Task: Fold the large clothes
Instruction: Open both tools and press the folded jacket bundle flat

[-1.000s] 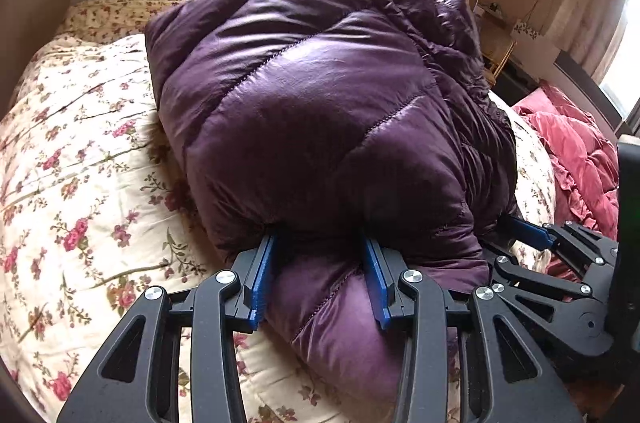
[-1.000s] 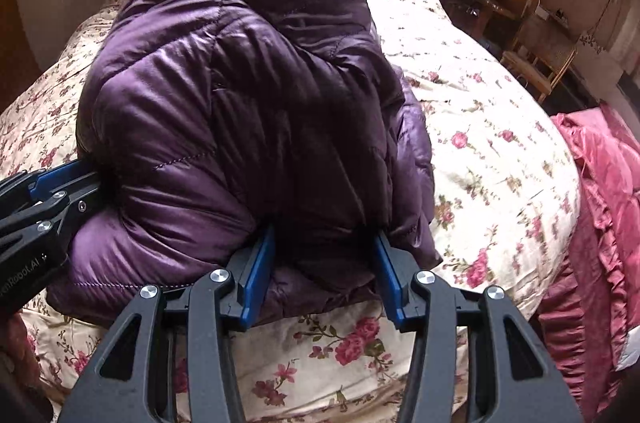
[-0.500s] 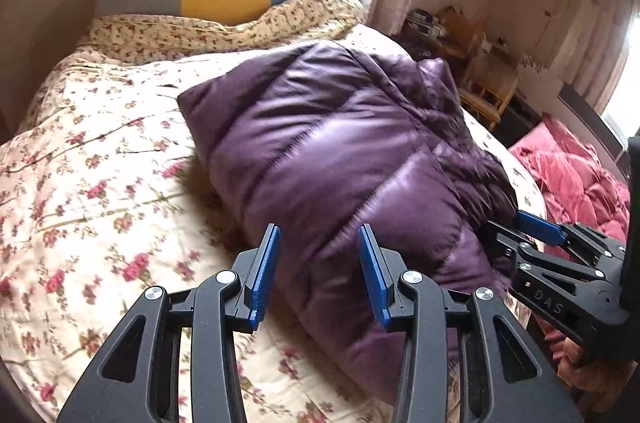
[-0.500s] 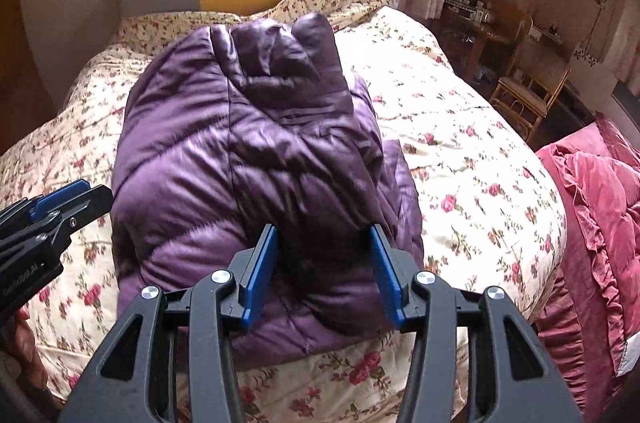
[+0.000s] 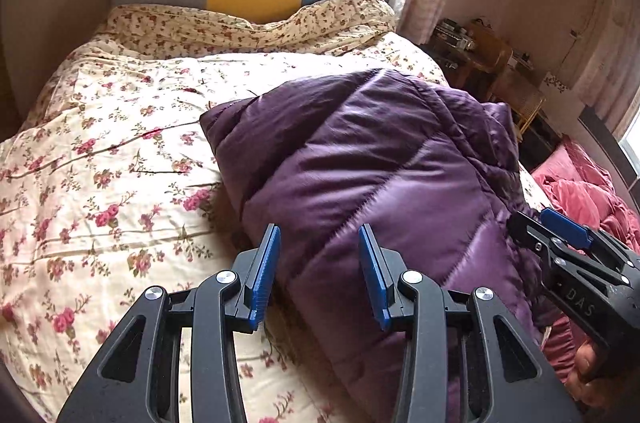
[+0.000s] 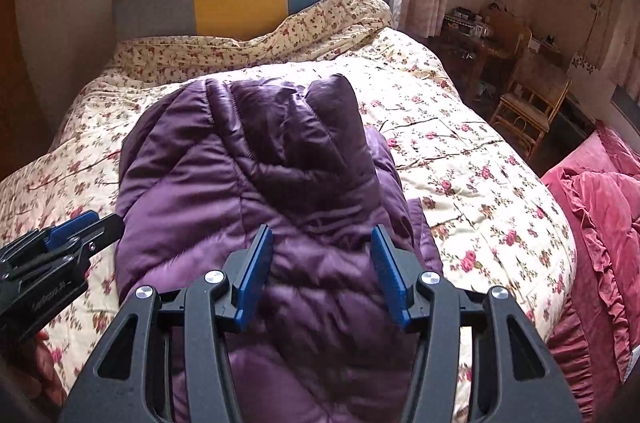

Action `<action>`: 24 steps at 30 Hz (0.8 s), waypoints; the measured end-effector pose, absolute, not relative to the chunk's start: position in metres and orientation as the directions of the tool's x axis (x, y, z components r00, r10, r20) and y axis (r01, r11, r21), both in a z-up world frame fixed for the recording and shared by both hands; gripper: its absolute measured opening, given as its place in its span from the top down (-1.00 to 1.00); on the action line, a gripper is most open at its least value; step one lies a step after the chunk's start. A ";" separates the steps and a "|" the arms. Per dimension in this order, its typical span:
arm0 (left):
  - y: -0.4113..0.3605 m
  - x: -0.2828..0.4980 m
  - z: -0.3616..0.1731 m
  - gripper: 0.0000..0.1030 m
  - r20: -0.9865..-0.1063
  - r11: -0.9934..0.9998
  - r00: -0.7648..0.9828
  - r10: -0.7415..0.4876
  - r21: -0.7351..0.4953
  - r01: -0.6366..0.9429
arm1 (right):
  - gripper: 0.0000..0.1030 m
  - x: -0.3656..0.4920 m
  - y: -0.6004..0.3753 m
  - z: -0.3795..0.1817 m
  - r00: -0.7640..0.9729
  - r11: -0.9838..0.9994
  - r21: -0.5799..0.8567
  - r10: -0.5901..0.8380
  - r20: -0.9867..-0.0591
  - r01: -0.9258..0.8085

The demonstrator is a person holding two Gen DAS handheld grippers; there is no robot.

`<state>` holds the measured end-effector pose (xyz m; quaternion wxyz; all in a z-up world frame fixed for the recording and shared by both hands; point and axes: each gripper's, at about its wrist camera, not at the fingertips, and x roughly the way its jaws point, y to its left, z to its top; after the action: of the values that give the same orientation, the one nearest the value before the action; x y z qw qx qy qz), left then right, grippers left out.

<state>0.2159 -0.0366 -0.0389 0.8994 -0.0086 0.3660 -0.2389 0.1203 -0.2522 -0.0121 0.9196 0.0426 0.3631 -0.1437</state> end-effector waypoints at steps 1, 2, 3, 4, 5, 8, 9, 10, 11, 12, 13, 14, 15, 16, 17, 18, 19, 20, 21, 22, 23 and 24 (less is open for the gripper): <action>-0.038 0.219 -0.039 0.22 -0.655 0.887 0.618 -0.434 -0.191 0.421 | 0.02 0.125 -0.255 -0.014 0.691 0.953 -0.028 -0.239 -0.682 0.303; -0.040 0.221 -0.039 0.22 -0.655 0.887 0.619 -0.434 -0.190 0.421 | 0.03 0.128 -0.259 -0.016 0.686 0.951 -0.023 -0.240 -0.687 0.309; -0.041 0.223 -0.039 0.22 -0.655 0.886 0.618 -0.435 -0.190 0.422 | 0.03 0.131 -0.262 -0.019 0.681 0.950 -0.021 -0.240 -0.692 0.313; -0.043 0.226 -0.040 0.22 -0.656 0.887 0.618 -0.434 -0.189 0.422 | 0.02 0.135 -0.266 -0.023 0.672 0.948 -0.025 -0.243 -0.700 0.318; -0.045 0.229 -0.041 0.22 -0.658 0.886 0.615 -0.435 -0.191 0.423 | 0.01 0.137 -0.269 -0.026 0.666 0.947 -0.021 -0.241 -0.706 0.320; -0.051 0.236 -0.042 0.22 -0.658 0.884 0.611 -0.439 -0.193 0.427 | 0.01 0.141 -0.279 -0.036 0.653 0.944 -0.010 -0.236 -0.720 0.330; -0.053 0.238 -0.042 0.22 -0.659 0.882 0.610 -0.441 -0.194 0.429 | 0.02 0.142 -0.283 -0.040 0.648 0.943 -0.003 -0.231 -0.726 0.333; -0.055 0.239 -0.043 0.22 -0.659 0.882 0.608 -0.442 -0.195 0.430 | 0.02 0.143 -0.286 -0.043 0.643 0.942 0.005 -0.225 -0.732 0.335; -0.057 0.242 -0.043 0.22 -0.658 0.881 0.608 -0.444 -0.197 0.430 | 0.02 0.143 -0.289 -0.046 0.637 0.941 0.010 -0.221 -0.738 0.337; -0.060 0.243 -0.042 0.22 -0.658 0.879 0.605 -0.448 -0.202 0.432 | 0.02 0.144 -0.293 -0.050 0.631 0.940 0.011 -0.220 -0.744 0.341; -0.062 0.245 -0.043 0.22 -0.660 0.878 0.601 -0.451 -0.207 0.432 | 0.02 0.144 -0.295 -0.054 0.627 0.940 0.016 -0.215 -0.749 0.341; -0.065 0.247 -0.043 0.22 -0.661 0.876 0.596 -0.456 -0.216 0.431 | 0.02 0.144 -0.298 -0.058 0.623 0.940 0.018 -0.210 -0.754 0.340; -0.069 0.249 -0.044 0.22 -0.663 0.873 0.590 -0.462 -0.224 0.432 | 0.02 0.144 -0.300 -0.061 0.620 0.941 0.017 -0.209 -0.757 0.339; -0.072 0.250 -0.045 0.22 -0.665 0.872 0.583 -0.466 -0.232 0.432 | 0.02 0.143 -0.302 -0.065 0.616 0.942 0.018 -0.205 -0.761 0.336; -0.077 0.252 -0.046 0.22 -0.668 0.870 0.577 -0.469 -0.238 0.432 | 0.02 0.142 -0.305 -0.069 0.613 0.942 0.026 -0.198 -0.765 0.336; -0.083 0.253 -0.047 0.22 -0.671 0.869 0.573 -0.471 -0.240 0.433 | 0.03 0.141 -0.307 -0.072 0.611 0.941 0.029 -0.194 -0.767 0.336; -0.089 0.253 -0.049 0.22 -0.674 0.867 0.569 -0.471 -0.238 0.437 | 0.03 0.140 -0.309 -0.077 0.611 0.942 0.030 -0.193 -0.768 0.334; -0.094 0.253 -0.051 0.22 -0.676 0.867 0.567 -0.470 -0.235 0.439 | 0.03 0.138 -0.311 -0.082 0.612 0.942 0.033 -0.189 -0.768 0.333; -0.099 0.252 -0.054 0.22 -0.680 0.867 0.564 -0.468 -0.230 0.441 | 0.03 0.136 -0.313 -0.085 0.614 0.942 0.042 -0.183 -0.768 0.333; -0.104 0.251 -0.057 0.22 -0.685 0.868 0.562 -0.464 -0.224 0.444 | 0.03 0.134 -0.315 -0.088 0.617 0.942 0.050 -0.178 -0.767 0.333; -0.110 0.250 -0.061 0.22 -0.689 0.869 0.563 -0.457 -0.210 0.448 | 0.03 0.133 -0.316 -0.092 0.621 0.942 0.056 -0.174 -0.765 0.332; -0.115 0.249 -0.065 0.22 -0.692 0.870 0.564 -0.451 -0.201 0.449 | 0.03 0.131 -0.318 -0.095 0.627 0.942 0.061 -0.170 -0.760 0.329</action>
<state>0.2491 -0.1146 -0.0650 0.8844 -0.0009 0.3913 -0.2545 0.1310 -0.3180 -0.0950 0.8966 0.0977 0.4088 -0.1391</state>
